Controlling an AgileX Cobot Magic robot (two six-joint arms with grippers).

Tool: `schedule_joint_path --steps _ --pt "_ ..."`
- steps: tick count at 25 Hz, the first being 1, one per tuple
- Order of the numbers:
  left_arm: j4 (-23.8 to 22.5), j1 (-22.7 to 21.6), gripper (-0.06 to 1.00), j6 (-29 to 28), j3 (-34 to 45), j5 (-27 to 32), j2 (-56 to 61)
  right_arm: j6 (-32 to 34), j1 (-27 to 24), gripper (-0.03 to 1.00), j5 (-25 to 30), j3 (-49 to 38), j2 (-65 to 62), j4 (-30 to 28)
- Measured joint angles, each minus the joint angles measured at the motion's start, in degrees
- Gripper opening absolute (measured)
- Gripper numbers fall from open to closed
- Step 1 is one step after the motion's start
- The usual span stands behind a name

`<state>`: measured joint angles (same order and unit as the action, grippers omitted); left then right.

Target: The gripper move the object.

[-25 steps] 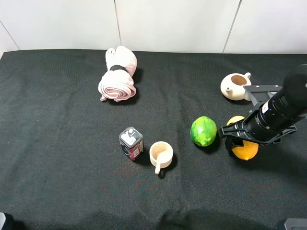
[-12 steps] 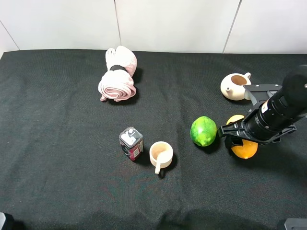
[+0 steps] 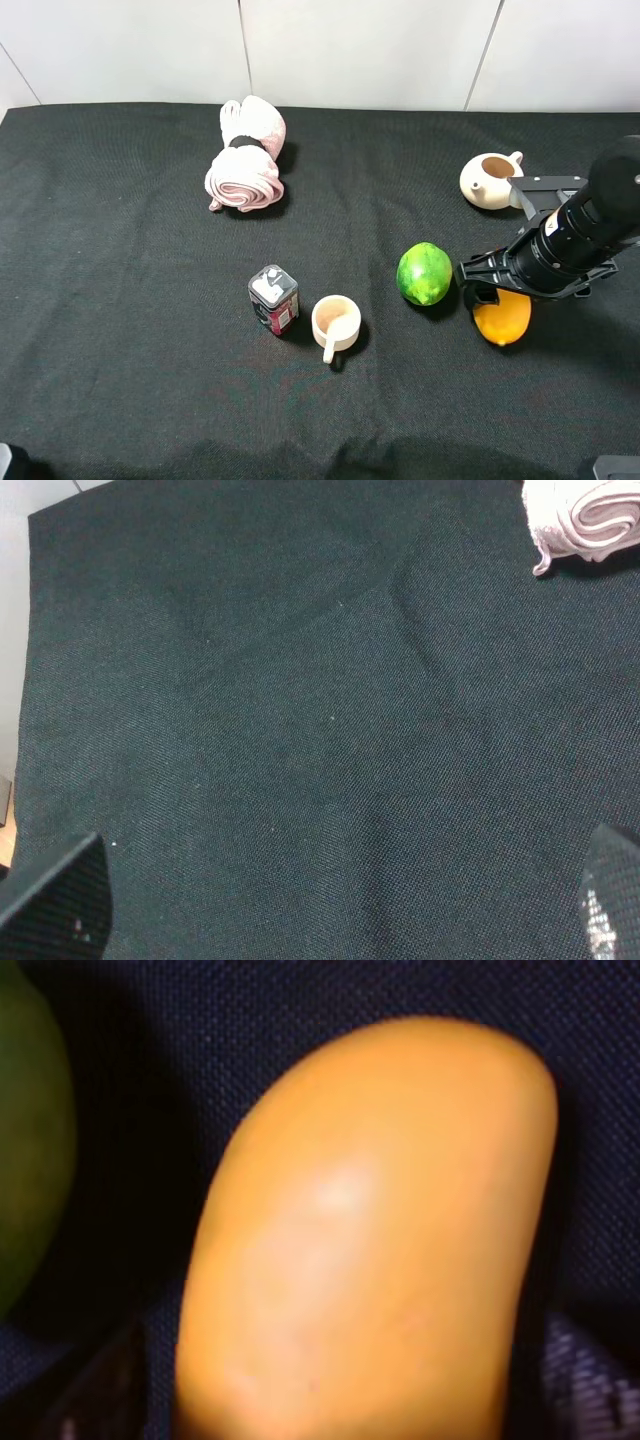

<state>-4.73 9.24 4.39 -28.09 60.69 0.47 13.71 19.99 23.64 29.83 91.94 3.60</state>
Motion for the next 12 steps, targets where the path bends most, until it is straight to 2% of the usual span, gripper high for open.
schedule_joint_path --steps 4,12 --pt "0.0 0.0 0.99 0.0 0.0 0.0 0.0 0.0 0.0 0.67 0.05 0.0 0.0 0.0" --pt "0.0 0.0 0.99 0.0 0.0 0.0 0.0 0.0 0.0 0.68 0.05 0.0 0.0 -0.14"
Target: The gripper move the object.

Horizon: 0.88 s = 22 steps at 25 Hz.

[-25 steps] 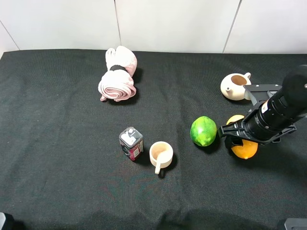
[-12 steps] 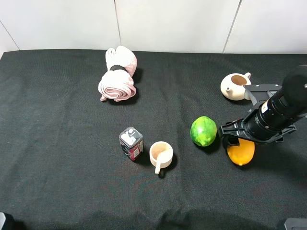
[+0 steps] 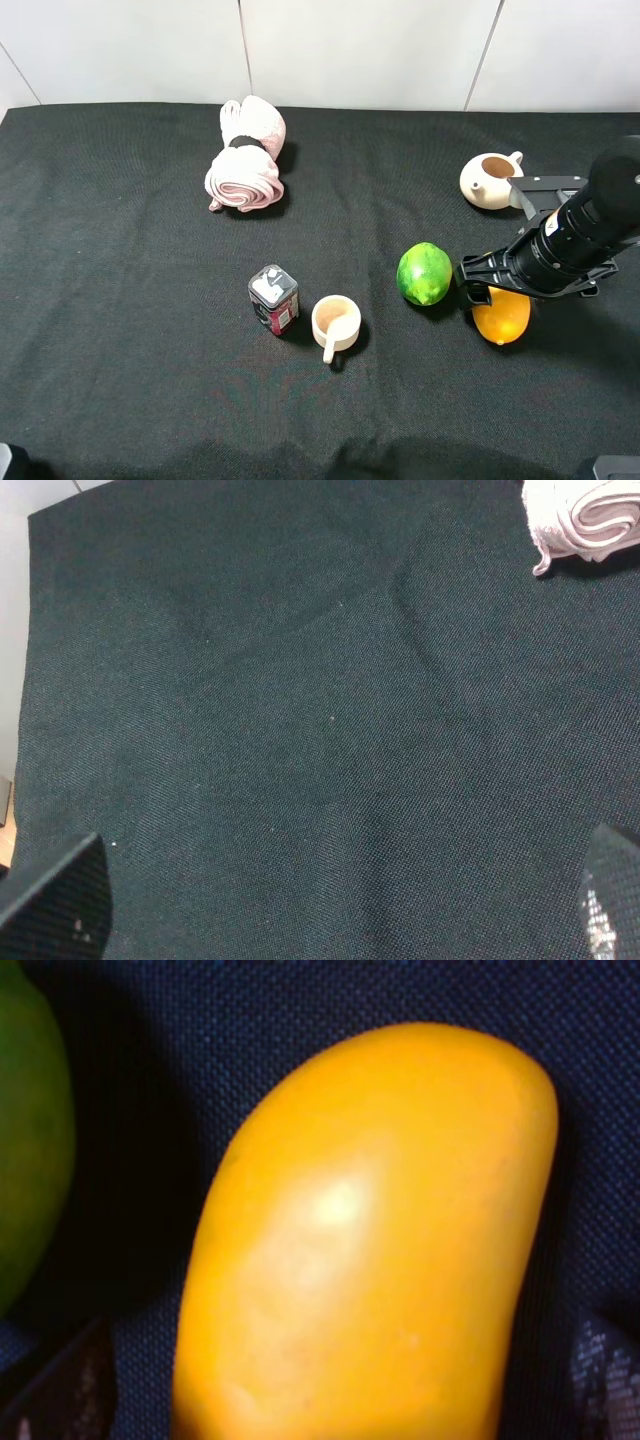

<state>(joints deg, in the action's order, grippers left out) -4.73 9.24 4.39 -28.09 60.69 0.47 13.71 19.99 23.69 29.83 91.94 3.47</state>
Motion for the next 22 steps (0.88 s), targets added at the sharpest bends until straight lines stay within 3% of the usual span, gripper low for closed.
schedule_joint_path --steps 8,22 --pt "0.0 0.0 0.99 0.0 0.0 0.0 0.0 0.07 0.0 0.69 1.96 0.0 -4.39 0.0" --pt "0.0 0.0 0.99 0.0 0.0 0.0 0.0 0.45 0.0 0.69 14.58 -0.04 -23.73 3.83"
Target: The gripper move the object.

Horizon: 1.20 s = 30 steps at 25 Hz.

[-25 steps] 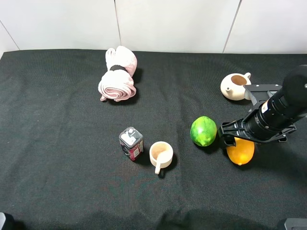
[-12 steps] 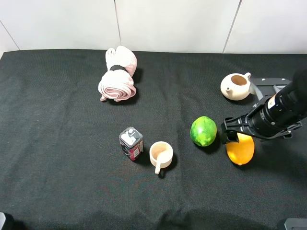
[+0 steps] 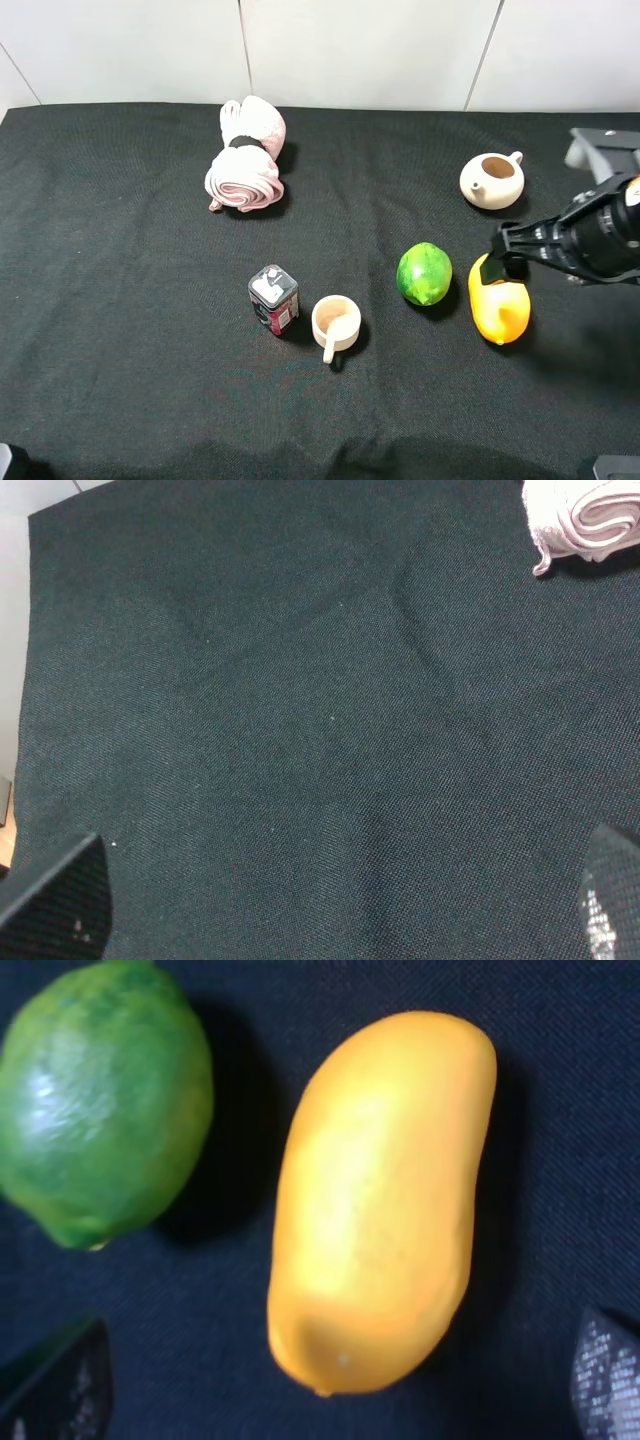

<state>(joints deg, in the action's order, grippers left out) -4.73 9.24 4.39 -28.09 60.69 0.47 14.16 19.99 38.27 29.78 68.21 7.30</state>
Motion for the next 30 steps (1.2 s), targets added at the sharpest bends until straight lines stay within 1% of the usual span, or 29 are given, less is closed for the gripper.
schedule_joint_path --steps 3,8,13,19,20,24,30 --pt "0.0 0.0 0.99 0.0 0.0 0.0 0.0 0.06 0.0 0.69 4.18 1.41 -5.03 0.21" --pt "0.0 0.0 0.99 0.0 0.0 0.0 0.0 0.61 0.0 0.69 13.01 6.5 -11.78 -0.47" --pt "0.0 0.0 0.99 0.0 0.0 0.0 0.0 0.84 0.0 0.69 21.15 11.38 -15.44 -1.08" --pt "0.0 0.0 0.99 0.0 0.0 0.0 0.0 -0.07 0.0 0.69 29.49 16.85 -19.0 -1.76" --pt "0.0 0.0 0.99 0.0 0.0 0.0 0.0 -0.06 0.0 0.69 30.53 17.78 -19.48 -2.01" --pt "0.0 0.0 0.99 0.0 0.0 0.0 0.0 -0.12 0.0 0.69 31.02 19.86 -22.57 -2.32" --pt "0.0 0.0 0.99 0.0 0.0 0.0 0.0 -0.2 0.0 0.69 31.52 20.02 -29.11 -1.96"
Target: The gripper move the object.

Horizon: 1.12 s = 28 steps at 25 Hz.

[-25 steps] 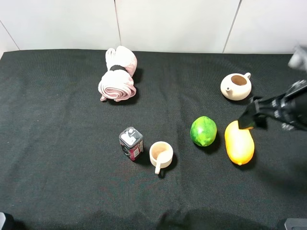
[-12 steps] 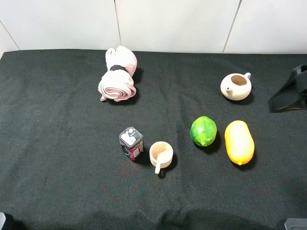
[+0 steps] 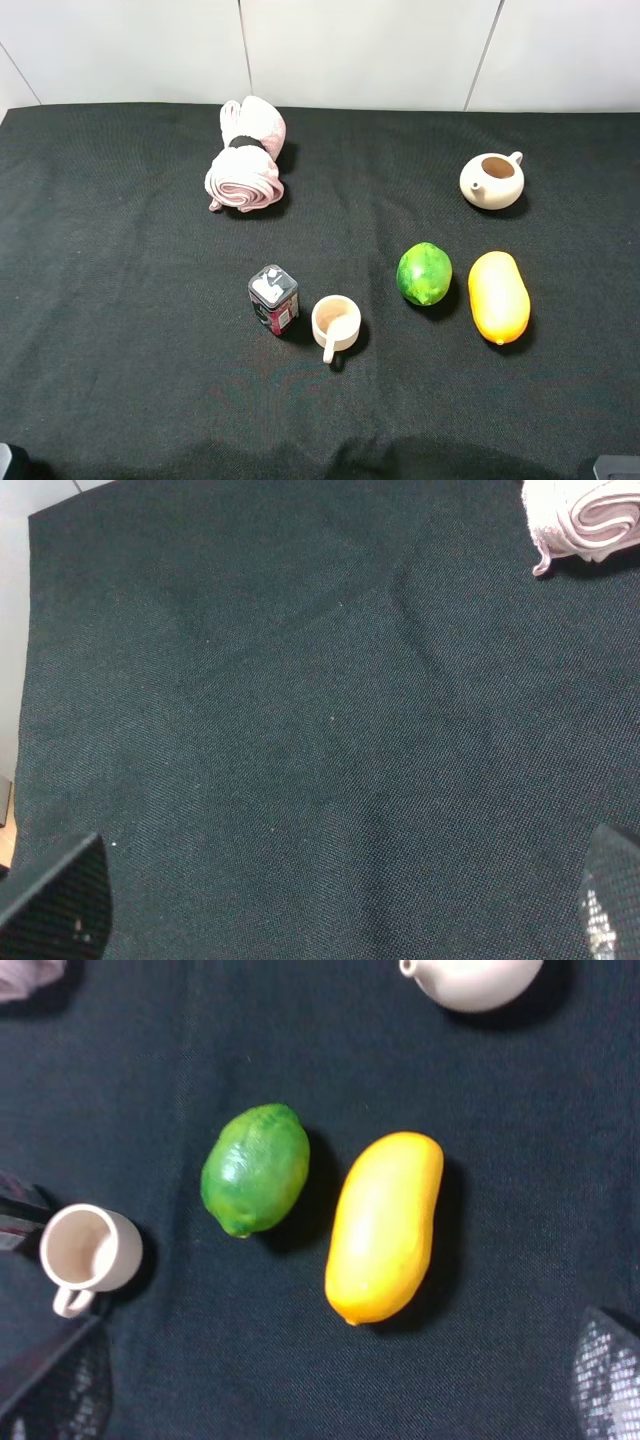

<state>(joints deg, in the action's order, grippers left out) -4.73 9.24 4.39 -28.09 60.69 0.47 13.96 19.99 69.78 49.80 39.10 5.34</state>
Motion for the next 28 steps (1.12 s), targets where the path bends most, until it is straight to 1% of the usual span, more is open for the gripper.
schedule_joint_path --steps 8,15,18,20,24,28 --pt "0.0 0.0 0.99 0.0 0.0 0.0 0.0 -1.84 0.19 0.69 0.46 0.0 -7.94 0.57" --pt "0.0 0.0 0.99 0.0 0.0 0.0 0.0 -3.47 -0.22 0.69 0.46 0.0 -11.27 -4.25" --pt "0.0 0.0 0.99 0.0 0.0 0.0 0.0 -3.76 -3.59 0.69 0.46 0.0 -13.05 -6.65" --pt "0.0 0.0 0.99 0.0 0.0 0.0 0.0 -4.47 -6.93 0.69 0.46 -0.29 -14.4 -7.7" --pt "0.0 0.0 0.99 0.0 0.0 0.0 0.0 -5.71 -12.83 0.69 0.46 -2.99 -18.1 -8.08" --pt "0.0 0.0 0.99 0.0 0.0 0.0 0.0 -6.05 -17.02 0.69 0.4 -6.7 -23.4 -8.1"
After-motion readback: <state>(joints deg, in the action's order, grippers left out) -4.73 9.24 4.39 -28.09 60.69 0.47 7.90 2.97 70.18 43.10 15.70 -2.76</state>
